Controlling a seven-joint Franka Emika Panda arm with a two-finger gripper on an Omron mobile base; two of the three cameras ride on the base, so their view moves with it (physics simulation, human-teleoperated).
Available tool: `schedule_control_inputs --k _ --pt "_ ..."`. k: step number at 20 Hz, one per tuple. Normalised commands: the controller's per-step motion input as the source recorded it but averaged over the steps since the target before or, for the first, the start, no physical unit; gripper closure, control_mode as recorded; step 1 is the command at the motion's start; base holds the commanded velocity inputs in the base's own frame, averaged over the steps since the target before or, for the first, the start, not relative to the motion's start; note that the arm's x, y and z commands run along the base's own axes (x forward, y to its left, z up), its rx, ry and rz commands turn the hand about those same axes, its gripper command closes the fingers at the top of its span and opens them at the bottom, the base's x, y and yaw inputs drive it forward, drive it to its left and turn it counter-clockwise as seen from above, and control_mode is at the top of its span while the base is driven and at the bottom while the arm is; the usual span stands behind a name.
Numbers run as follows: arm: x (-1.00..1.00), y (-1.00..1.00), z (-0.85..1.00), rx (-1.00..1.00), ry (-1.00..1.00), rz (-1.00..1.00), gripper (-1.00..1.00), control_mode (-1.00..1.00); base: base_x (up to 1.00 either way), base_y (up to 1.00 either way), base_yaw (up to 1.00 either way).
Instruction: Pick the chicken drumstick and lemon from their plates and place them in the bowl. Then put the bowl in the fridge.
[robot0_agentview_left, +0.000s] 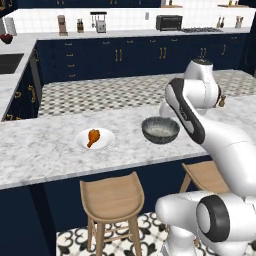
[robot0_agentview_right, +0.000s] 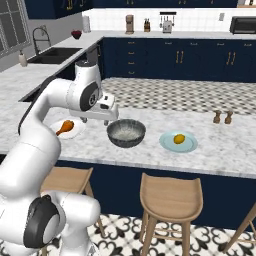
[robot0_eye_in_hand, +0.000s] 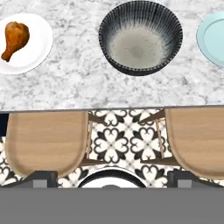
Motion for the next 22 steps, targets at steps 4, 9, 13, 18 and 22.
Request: schedule_control_inputs --k 4,9,13,18,22 --pt "0.35 -0.92 -0.29 0.00 0.00 -0.16 -1.00 -1.00 0.00 0.00 0.00" --pt "0.53 -0.94 -0.07 0.00 0.00 -0.18 -1.00 -1.00 0.00 0.00 0.00" --pt "0.55 -1.00 -0.13 0.01 0.00 -0.18 -1.00 -1.00 0.00 0.00 0.00" --pt "0.61 -1.00 -0.37 0.00 0.00 -0.18 -1.00 -1.00 0.00 0.00 0.00" --pt "0.59 -0.97 -0.42 0.00 0.00 -0.16 -1.00 -1.00 0.00 0.00 0.00"
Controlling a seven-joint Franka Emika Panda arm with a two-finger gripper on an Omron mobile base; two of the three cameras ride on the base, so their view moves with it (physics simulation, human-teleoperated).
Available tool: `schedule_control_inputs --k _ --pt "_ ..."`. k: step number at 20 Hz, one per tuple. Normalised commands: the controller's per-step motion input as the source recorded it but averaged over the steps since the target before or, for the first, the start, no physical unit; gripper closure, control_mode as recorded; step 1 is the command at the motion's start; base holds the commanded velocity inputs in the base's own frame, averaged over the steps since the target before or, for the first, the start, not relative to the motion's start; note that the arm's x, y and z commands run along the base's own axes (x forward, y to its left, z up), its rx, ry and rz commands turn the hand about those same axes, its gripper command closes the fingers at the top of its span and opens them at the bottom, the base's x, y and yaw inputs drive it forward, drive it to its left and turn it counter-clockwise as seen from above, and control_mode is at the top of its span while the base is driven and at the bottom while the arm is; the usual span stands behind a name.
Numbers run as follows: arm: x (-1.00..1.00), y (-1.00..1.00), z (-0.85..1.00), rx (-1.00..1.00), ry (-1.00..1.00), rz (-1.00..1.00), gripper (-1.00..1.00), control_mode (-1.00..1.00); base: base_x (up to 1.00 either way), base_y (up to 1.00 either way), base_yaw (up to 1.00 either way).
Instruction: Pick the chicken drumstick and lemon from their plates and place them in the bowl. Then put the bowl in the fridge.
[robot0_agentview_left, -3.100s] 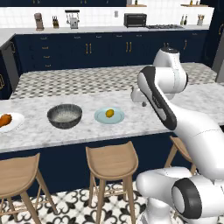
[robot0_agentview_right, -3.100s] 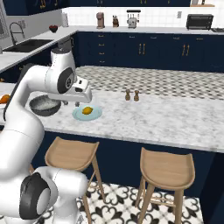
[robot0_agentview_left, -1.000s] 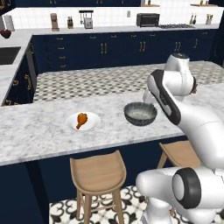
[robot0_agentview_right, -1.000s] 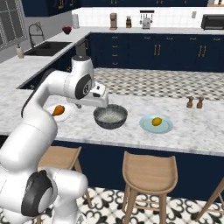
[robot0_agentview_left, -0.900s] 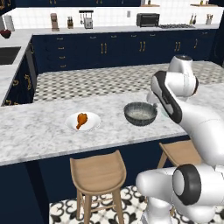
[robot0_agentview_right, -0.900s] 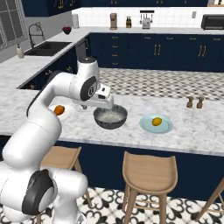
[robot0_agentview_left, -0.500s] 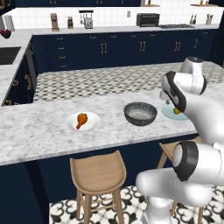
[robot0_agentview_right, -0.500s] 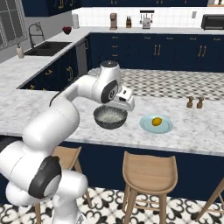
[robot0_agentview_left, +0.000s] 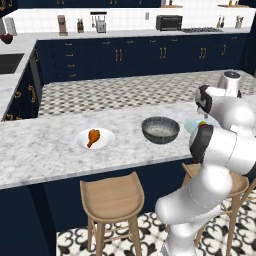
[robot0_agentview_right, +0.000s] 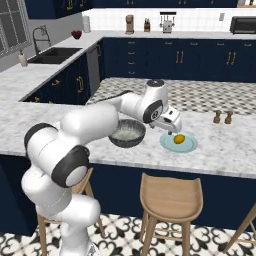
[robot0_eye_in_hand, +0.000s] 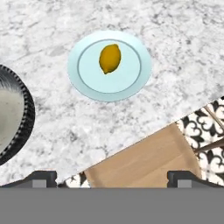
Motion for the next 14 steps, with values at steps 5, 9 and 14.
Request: schedule_control_inputs --k 5,9,14 --pt "0.88 -0.73 -0.50 0.00 0.01 -0.10 -1.00 -1.00 0.00 0.00 0.00" --pt "0.96 -0.37 -0.47 0.02 0.02 -0.12 -1.00 -1.00 0.00 0.00 0.00" --pt "0.65 -0.05 -0.19 0.05 0.04 -0.08 -1.00 -1.00 0.00 0.00 0.00"
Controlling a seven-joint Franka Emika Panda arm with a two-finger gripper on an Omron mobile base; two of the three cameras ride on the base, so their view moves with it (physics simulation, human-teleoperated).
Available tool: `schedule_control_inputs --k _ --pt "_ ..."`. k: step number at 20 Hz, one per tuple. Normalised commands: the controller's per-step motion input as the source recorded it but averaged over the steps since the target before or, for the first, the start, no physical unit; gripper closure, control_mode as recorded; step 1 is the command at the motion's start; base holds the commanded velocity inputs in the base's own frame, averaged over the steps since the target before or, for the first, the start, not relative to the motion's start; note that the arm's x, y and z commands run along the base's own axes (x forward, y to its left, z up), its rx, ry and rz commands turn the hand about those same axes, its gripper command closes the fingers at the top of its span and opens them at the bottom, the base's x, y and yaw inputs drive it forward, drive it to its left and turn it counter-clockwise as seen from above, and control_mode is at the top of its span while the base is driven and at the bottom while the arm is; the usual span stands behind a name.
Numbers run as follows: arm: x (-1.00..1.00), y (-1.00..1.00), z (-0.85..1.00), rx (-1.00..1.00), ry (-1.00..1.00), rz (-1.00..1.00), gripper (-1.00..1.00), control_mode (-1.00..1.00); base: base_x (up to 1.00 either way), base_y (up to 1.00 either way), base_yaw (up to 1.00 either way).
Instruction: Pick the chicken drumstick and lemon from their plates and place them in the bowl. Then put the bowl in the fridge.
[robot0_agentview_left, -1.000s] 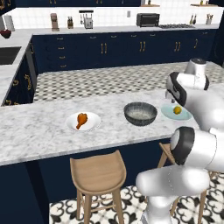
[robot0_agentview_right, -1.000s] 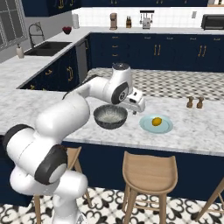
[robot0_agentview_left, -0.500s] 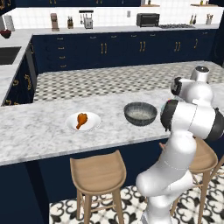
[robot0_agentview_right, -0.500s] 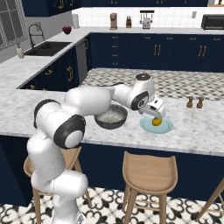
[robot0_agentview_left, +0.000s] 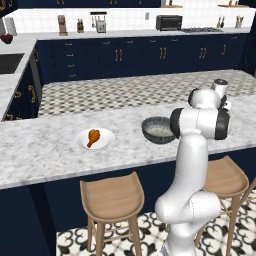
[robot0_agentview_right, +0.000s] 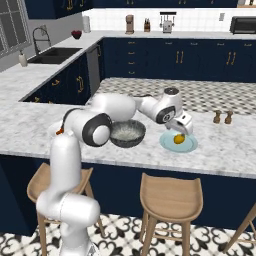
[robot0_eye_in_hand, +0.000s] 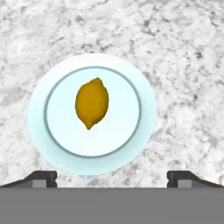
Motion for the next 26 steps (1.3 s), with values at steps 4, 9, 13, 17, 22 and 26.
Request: schedule_control_inputs --k 4,9,13,17,22,26 --pt "0.38 -0.01 -0.10 0.10 0.12 -0.06 -1.00 -1.00 0.00 0.00 0.00" --pt "0.40 0.06 -0.43 0.00 0.08 -0.03 -1.00 -1.00 0.00 0.00 0.00" --pt "0.04 0.00 -0.45 -0.01 0.01 -0.01 -1.00 -1.00 0.00 0.00 0.00" --pt "0.00 -0.12 -0.37 -0.01 0.00 0.00 -1.00 -1.00 0.00 0.00 0.00" --pt "0.09 -0.03 -0.25 0.00 0.00 0.00 -1.00 -1.00 0.00 0.00 0.00" --pt "0.14 -0.02 -0.20 0.00 0.00 0.00 -1.00 -1.00 0.00 0.00 0.00"
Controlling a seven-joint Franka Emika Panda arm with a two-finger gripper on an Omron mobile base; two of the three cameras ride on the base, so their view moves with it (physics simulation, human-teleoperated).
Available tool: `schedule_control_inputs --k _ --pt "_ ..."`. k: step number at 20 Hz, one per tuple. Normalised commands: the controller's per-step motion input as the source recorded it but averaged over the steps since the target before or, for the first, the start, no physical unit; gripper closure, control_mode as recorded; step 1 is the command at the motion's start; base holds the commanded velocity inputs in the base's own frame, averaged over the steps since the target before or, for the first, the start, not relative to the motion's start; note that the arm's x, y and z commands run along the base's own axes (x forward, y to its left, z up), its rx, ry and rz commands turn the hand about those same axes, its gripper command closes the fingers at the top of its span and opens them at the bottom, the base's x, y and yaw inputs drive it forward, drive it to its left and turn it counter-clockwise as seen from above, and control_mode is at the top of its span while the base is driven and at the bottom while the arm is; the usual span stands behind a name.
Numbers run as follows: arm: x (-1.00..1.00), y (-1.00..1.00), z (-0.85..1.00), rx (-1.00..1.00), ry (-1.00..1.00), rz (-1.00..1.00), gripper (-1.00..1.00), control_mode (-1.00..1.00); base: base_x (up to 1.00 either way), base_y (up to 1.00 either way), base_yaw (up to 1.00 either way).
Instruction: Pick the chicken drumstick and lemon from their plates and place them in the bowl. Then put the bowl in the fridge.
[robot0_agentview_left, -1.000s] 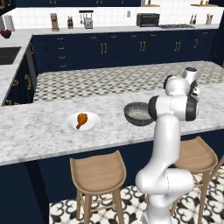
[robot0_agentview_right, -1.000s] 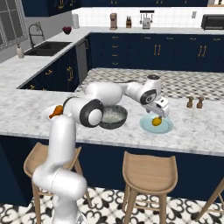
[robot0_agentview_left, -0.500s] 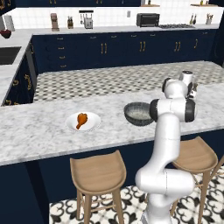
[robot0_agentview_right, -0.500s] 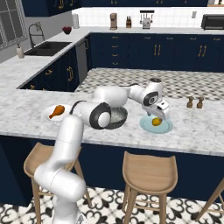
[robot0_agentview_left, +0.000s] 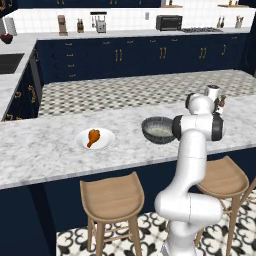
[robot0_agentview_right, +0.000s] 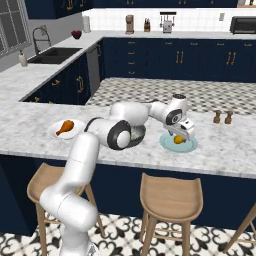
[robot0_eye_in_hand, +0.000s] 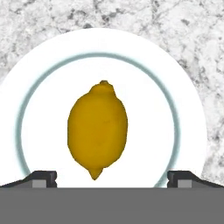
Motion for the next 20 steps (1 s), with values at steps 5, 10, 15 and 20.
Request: schedule_control_inputs --k 5,10,15,20 --pt "0.17 -0.07 -0.21 0.00 0.00 0.00 -1.00 -1.00 0.00 0.00 0.00" --pt "0.26 -0.05 -0.03 0.00 0.00 0.00 -1.00 -1.00 0.00 0.00 0.00" --pt "0.10 -0.02 -0.11 0.00 0.04 0.00 1.00 -1.00 0.00 0.00 0.00" --pt "-0.16 0.00 -0.35 0.01 0.05 0.00 1.00 -1.00 0.00 0.00 0.00"
